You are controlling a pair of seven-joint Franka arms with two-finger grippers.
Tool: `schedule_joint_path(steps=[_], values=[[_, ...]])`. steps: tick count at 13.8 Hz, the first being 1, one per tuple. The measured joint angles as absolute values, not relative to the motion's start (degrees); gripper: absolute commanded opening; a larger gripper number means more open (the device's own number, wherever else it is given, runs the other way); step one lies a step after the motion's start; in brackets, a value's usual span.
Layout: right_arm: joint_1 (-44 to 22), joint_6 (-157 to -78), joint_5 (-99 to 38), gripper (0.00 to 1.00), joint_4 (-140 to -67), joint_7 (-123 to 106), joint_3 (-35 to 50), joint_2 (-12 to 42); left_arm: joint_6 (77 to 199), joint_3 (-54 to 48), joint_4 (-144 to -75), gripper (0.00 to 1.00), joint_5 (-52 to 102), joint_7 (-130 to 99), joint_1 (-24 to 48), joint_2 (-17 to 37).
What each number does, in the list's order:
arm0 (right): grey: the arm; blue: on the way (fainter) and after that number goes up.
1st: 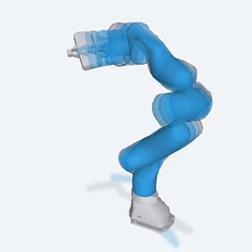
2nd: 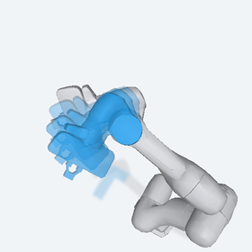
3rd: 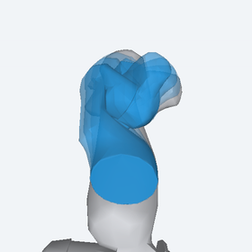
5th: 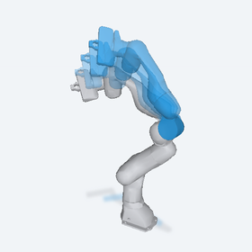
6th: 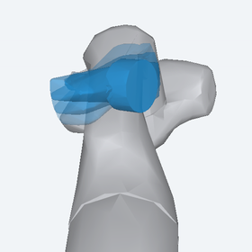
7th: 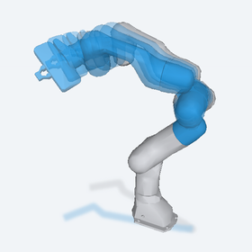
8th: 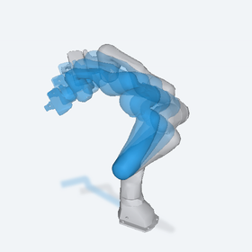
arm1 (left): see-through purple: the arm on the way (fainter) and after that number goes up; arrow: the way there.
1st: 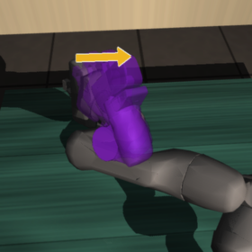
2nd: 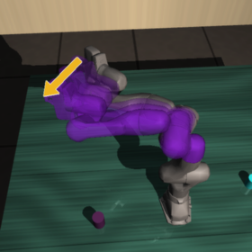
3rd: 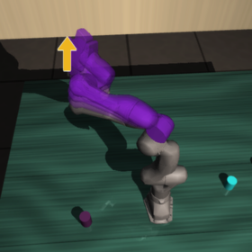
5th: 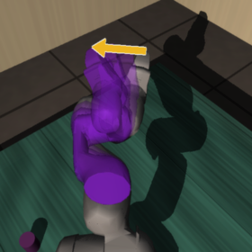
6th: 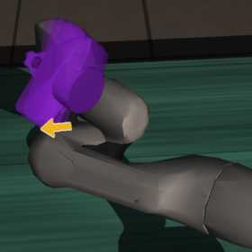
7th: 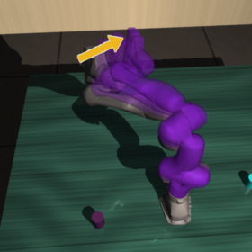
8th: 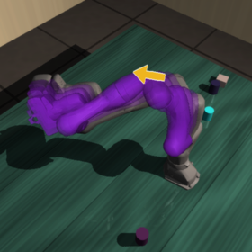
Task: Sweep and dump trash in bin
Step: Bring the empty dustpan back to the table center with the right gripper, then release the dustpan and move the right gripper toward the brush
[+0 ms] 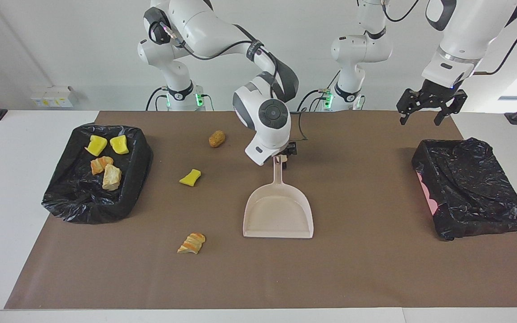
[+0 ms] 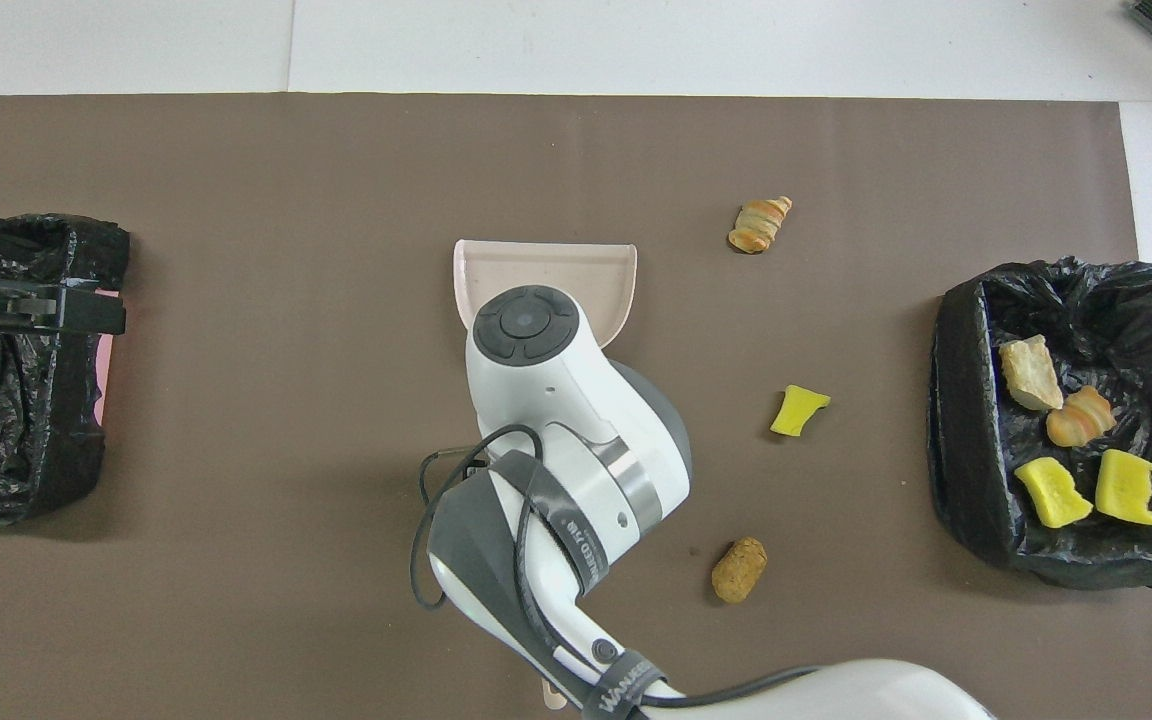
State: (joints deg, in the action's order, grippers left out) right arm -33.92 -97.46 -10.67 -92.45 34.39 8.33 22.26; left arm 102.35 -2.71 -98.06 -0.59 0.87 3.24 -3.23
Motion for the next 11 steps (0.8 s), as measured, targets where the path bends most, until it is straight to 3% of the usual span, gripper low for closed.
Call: schedule_joint_path(steps=[7,11], values=[[-40.78,-113.98,-13.46,1.00,-119.85,34.43,8.39,4.85,105.82,-4.83,-89.34,1.00,0.05,-6.23,5.97,6.69],[-42.35,-120.50,-13.47,0.82,-127.09,34.43,8.39,3.05,107.22,-4.95,-88.72,1.00,1.18,-11.55,9.05,8.65]])
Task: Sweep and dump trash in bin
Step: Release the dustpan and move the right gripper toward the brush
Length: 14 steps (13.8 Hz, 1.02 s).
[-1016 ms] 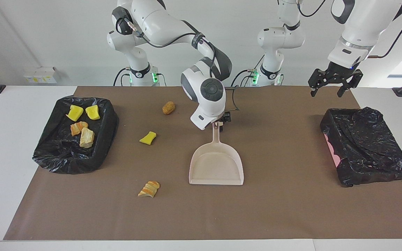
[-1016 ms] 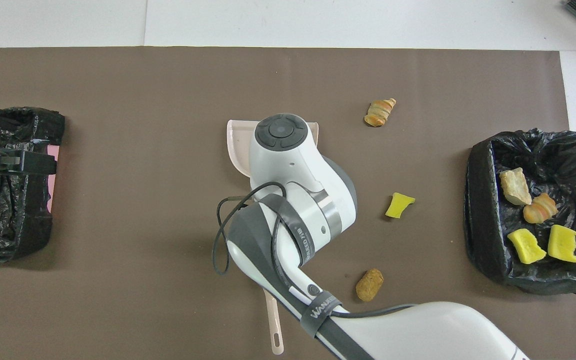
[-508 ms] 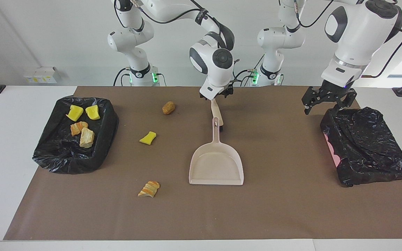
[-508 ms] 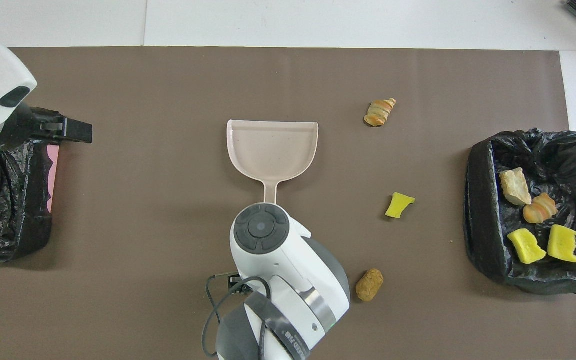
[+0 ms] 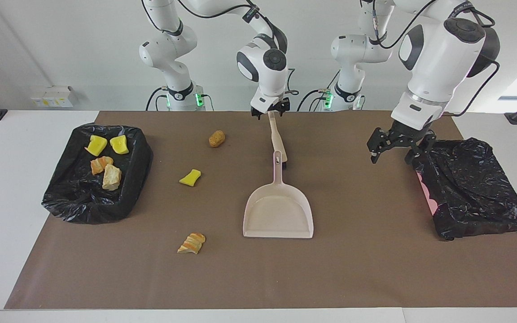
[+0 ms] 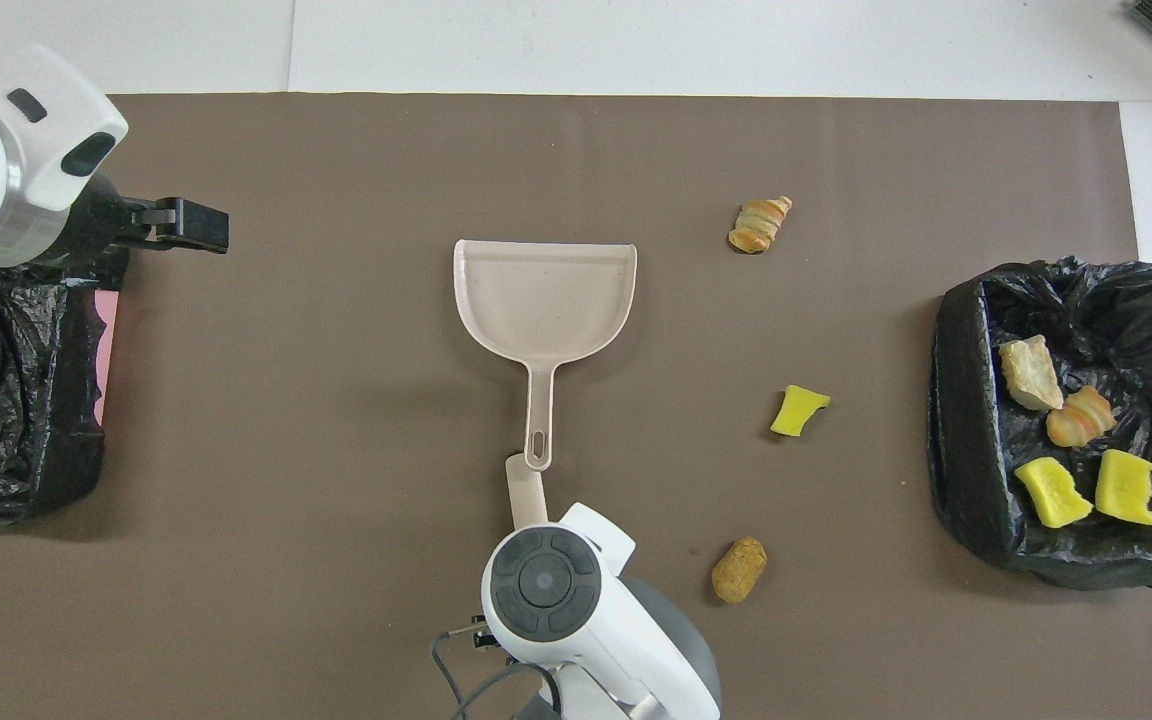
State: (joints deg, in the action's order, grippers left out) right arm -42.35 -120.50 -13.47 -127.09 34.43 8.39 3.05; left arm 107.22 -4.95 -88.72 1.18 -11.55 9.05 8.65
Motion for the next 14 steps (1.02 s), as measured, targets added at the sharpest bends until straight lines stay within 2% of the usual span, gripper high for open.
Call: schedule_joint_path(steps=[3,5,6,9,14], values=[[-42.40,-122.16,-15.48,0.73,-128.32,34.43,8.39,3.05,109.67,-4.98,-88.11,1.00,1.29,-16.91,11.79,11.28],[-42.46,-124.23,-16.49,0.63,-128.43,34.43,8.39,3.12,109.97,-5.00,-87.76,1.00,1.29,-17.95,12.62,12.20],[-42.65,-125.30,-16.66,0.51,-128.46,34.43,8.39,3.34,110.04,-4.99,-87.63,1.00,1.33,-17.99,12.65,12.28],[-43.35,-126.67,-16.73,0.00,-128.47,34.43,8.39,4.09,110.06,-4.96,-87.13,1.00,1.66,-17.99,12.65,12.26],[-43.01,-123.84,-16.75,0.00,-127.76,34.43,8.34,4.16,110.06,-4.96,-87.12,1.00,1.78,-17.99,12.65,12.27]])
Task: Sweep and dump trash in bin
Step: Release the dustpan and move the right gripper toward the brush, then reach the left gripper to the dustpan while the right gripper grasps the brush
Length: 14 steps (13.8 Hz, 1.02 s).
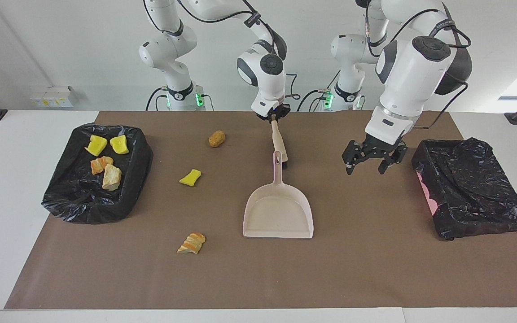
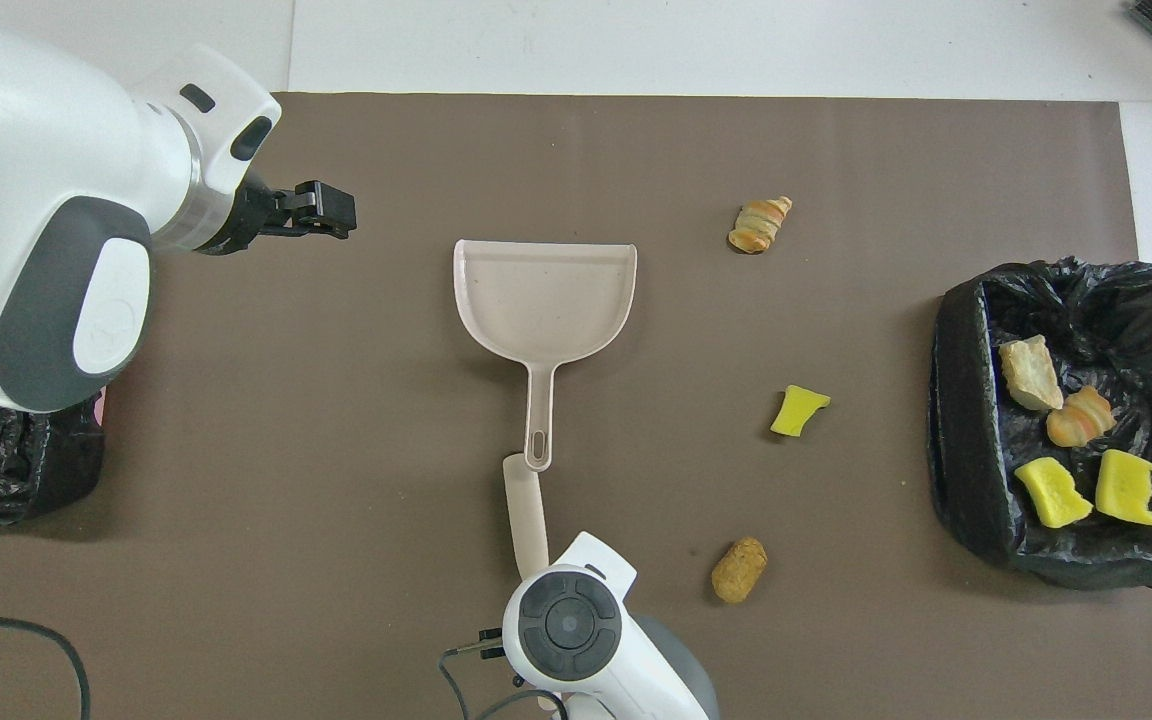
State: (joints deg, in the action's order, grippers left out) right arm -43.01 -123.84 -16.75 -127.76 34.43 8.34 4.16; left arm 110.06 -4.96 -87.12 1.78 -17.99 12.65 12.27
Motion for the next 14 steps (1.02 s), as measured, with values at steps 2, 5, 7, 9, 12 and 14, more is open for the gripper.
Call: schedule_joint_path(steps=[2,5,7,9,12,14], values=[[-42.00,-119.42,-16.76,0.00,-127.12,34.53,8.24,3.27,110.06,-4.98,-87.12,1.00,1.86,-17.99,12.88,12.28],[-38.14,-110.58,-16.76,0.00,-126.72,35.71,8.11,-0.89,110.06,-5.07,-87.18,1.00,1.98,-18.05,14.34,12.43],[-34.27,-105.67,-16.68,0.00,-126.70,35.83,7.99,-4.41,110.05,-5.13,-87.26,1.00,2.36,-18.15,15.15,12.66],[-29.89,-102.40,-15.22,0.00,-126.73,35.75,7.81,-6.96,110.02,-5.17,-87.77,1.00,2.92,-19.26,16.83,13.50],[-24.87,-101.50,-7.14,0.00,-126.76,31.93,7.70,-7.17,112.03,-5.27,-89.21,1.00,2.99,-24.29,23.40,17.57],[-20.31,-101.71,-2.60,0.00,-126.14,25.63,7.65,-5.82,112.99,-5.28,-90.89,1.00,2.99,-24.88,26.51,18.89]])
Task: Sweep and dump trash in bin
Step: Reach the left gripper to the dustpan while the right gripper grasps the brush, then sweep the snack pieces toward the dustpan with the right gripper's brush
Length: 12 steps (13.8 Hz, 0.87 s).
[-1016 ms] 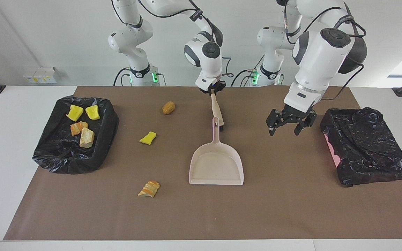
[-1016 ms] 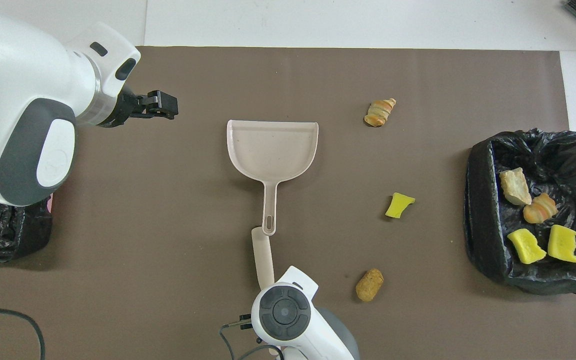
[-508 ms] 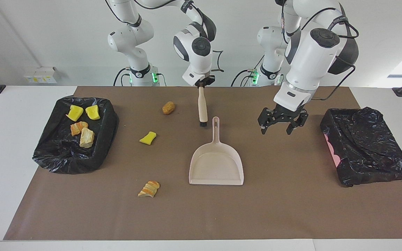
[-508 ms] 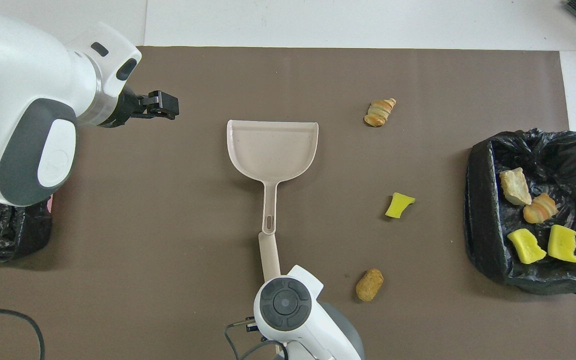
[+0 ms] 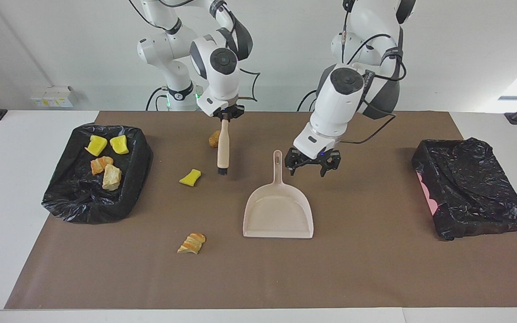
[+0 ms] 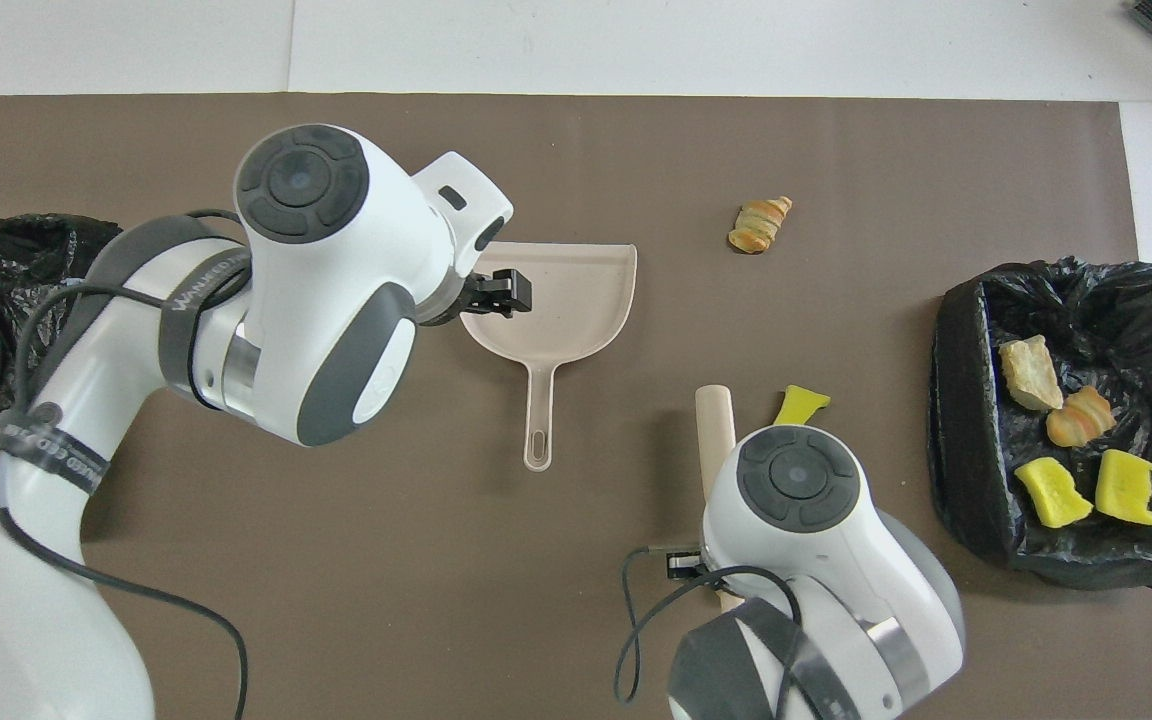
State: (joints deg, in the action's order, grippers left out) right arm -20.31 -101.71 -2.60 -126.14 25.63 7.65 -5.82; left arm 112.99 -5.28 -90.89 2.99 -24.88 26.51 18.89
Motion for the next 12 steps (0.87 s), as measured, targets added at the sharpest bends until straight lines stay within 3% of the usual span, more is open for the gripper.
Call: schedule_joint_path(steps=[3,6,12], values=[[-12.19,-103.82,3.25,0.00,-122.49,14.27,7.52,-1.86,114.82,-5.31,-95.73,1.00,2.99,-24.95,30.65,18.84],[-6.18,-110.92,8.50,0.00,-118.60,3.67,7.45,2.96,117.67,-5.37,-99.71,1.00,3.12,-25.37,32.91,18.17],[-2.81,-113.14,21.94,0.00,-103.24,-5.29,7.44,15.48,121.58,-5.40,-105.15,1.00,3.21,-26.52,34.25,16.94]])
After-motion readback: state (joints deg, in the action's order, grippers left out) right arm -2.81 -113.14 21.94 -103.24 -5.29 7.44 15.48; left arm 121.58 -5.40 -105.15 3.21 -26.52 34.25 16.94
